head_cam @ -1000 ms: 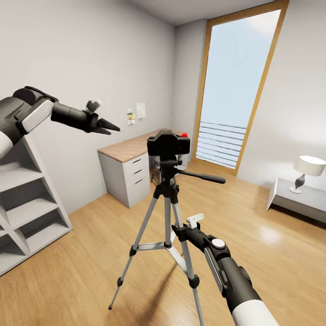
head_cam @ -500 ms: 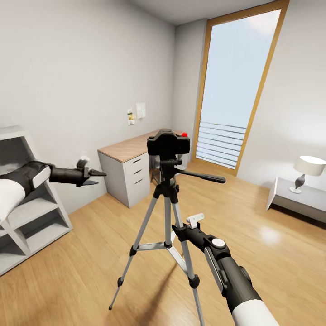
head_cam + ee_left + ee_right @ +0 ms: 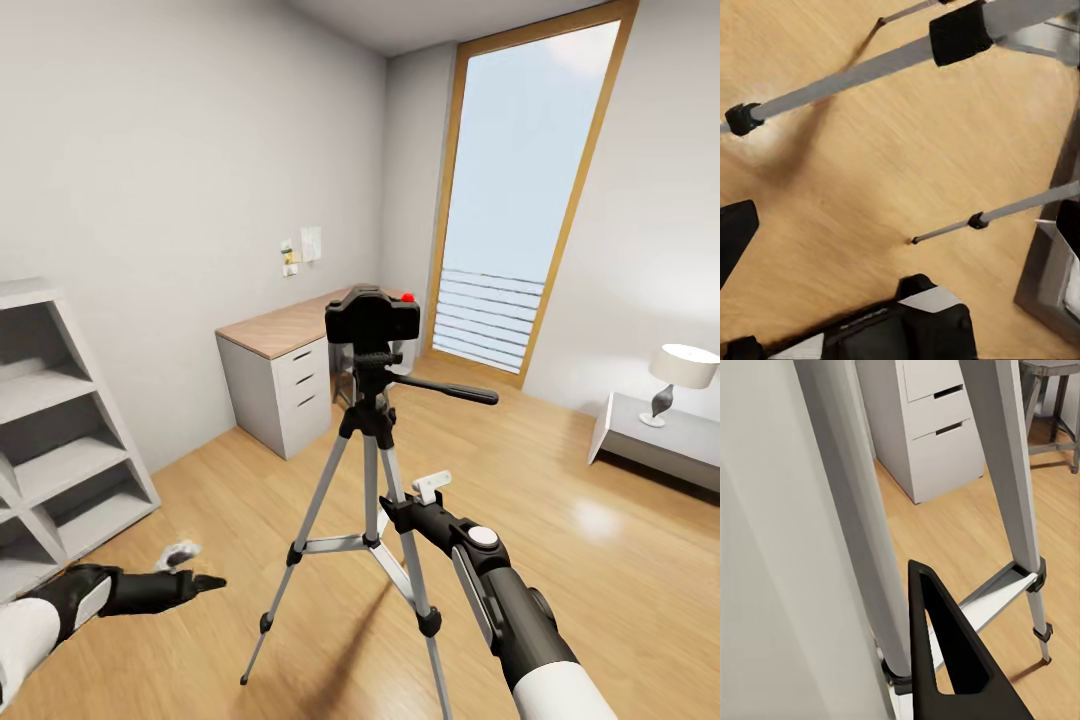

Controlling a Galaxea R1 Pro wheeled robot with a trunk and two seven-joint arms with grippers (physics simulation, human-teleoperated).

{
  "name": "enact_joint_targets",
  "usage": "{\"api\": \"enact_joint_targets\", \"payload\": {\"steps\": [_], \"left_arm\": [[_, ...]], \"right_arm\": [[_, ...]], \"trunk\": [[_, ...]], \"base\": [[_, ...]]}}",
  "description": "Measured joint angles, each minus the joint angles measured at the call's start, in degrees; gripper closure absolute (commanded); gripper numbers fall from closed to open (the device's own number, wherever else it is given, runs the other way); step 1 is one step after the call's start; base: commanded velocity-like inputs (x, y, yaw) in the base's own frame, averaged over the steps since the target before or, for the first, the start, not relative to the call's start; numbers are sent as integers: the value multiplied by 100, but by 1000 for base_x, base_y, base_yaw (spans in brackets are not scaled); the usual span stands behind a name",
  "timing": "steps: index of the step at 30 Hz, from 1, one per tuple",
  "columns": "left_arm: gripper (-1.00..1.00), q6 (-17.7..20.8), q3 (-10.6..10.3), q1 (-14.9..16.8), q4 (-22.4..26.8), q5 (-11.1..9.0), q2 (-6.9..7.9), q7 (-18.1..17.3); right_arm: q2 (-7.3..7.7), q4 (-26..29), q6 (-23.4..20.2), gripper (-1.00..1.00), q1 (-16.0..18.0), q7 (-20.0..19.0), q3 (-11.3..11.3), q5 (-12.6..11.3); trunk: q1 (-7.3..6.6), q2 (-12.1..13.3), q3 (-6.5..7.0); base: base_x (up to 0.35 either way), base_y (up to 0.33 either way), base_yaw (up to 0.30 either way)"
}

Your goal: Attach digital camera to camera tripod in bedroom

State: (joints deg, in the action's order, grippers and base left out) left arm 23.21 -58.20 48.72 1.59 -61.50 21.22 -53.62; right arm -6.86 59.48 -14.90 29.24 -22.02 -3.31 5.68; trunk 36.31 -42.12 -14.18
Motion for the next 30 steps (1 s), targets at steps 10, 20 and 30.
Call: {"api": "enact_joint_targets", "payload": {"steps": [10,20,30], "left_arm": [[-100,-577,24,-1854,-57,-189,-406,2003],[-100,-2041,70,-2965,-95,-615,-1230,4575],[-100,-2423,86,-3554,-115,-1957,-1664,6252]], "right_arm": [[1,8,-12,100,0,-12,9,10],[3,14,-23,100,1,-16,11,12],[9,15,-28,100,1,-23,9,1]], "trunk": [[0,0,0],[0,0,1],[0,-1,1]], "base": [[0,0,0],[0,0,0],[0,0,0]]}}
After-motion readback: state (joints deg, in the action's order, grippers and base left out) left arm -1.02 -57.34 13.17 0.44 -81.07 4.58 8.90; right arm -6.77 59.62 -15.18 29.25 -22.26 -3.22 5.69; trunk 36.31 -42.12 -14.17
